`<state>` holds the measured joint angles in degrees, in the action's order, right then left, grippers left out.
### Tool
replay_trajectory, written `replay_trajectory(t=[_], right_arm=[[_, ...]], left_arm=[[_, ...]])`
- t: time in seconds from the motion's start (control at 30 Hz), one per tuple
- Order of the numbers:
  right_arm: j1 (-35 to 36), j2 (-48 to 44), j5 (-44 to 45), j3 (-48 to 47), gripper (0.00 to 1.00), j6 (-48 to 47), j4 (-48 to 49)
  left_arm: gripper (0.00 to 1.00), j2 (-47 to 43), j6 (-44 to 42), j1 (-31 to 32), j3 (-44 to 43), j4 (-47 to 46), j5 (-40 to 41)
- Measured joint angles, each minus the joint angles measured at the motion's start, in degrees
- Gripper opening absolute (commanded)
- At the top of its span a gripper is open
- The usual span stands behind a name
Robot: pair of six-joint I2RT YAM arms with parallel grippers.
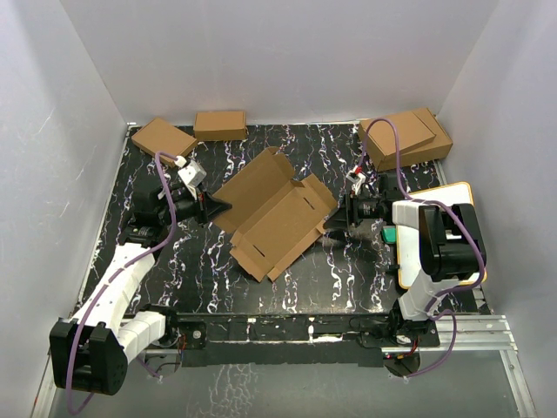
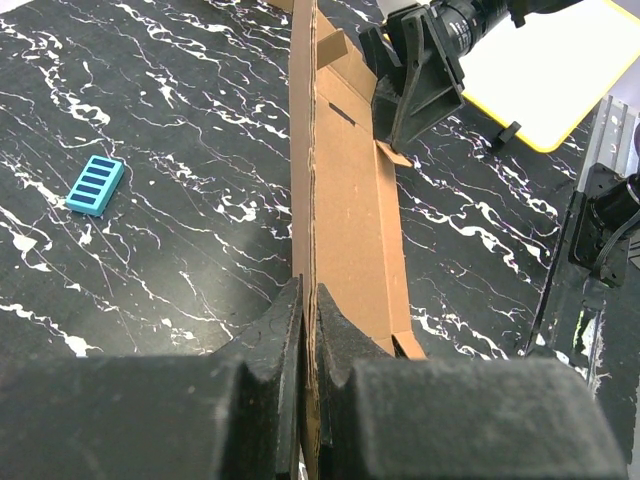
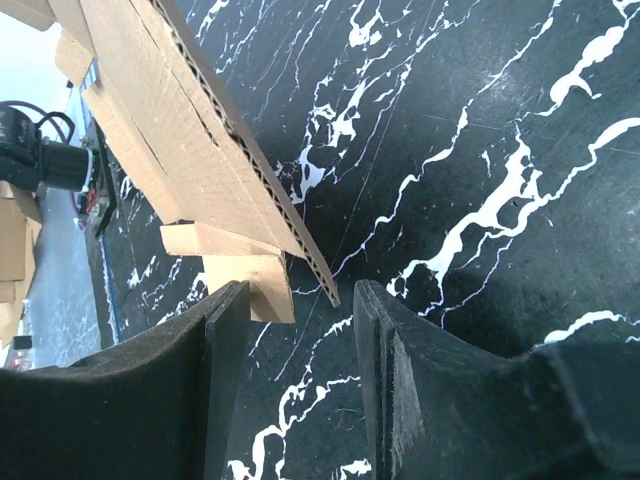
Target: Fold the paper box
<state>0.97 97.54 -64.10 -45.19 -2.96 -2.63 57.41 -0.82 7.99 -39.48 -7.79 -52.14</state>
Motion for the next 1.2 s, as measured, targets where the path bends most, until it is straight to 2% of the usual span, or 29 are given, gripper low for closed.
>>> replay_trajectory(t=[0.13,0.4,0.6,0.8,0.83,0.9,0.97,1.07,1.2], right_arm=[[0.0,1.0,-2.2,0.1,0.46,1.9,2.2],[0.0,2.2,-7.0,1.0,0.28,4.7,5.7],[0.0,2.2,-8.7,1.0,0.08,5.0,6.3],[0.0,2.2,-9.4,1.1,0.08,4.7,6.1],[0.0,2.2,-9.4,1.0,0.12,4.5,5.9],[0.0,2.2,-9.4,0.9,0.42,3.8,4.9],[0.0,2.2,-8.5,-0.3,0.6,1.3,0.9],[-0.4,2.2,-5.3,-5.7,0.71,-7.6,-9.0],[-4.7,-1.7,-1.7,-9.4,0.73,-16.8,-17.0]], left_arm=[[0.0,0.0,0.2,0.0,0.2,-0.5,-0.3],[0.0,0.0,0.5,0.0,0.2,-1.0,-0.9],[0.0,0.0,0.5,0.0,0.2,-1.0,-0.6],[0.0,0.0,0.4,0.0,0.2,-0.7,0.6],[0.0,0.0,0.4,0.0,0.2,-0.7,0.7],[0.0,0.0,0.5,0.0,0.2,-0.7,0.8],[0.0,0.0,0.9,0.0,0.2,-0.7,1.2],[0.0,0.1,3.4,0.0,0.2,-0.8,2.7],[0.0,0.0,10.6,0.0,0.8,-1.9,6.2]])
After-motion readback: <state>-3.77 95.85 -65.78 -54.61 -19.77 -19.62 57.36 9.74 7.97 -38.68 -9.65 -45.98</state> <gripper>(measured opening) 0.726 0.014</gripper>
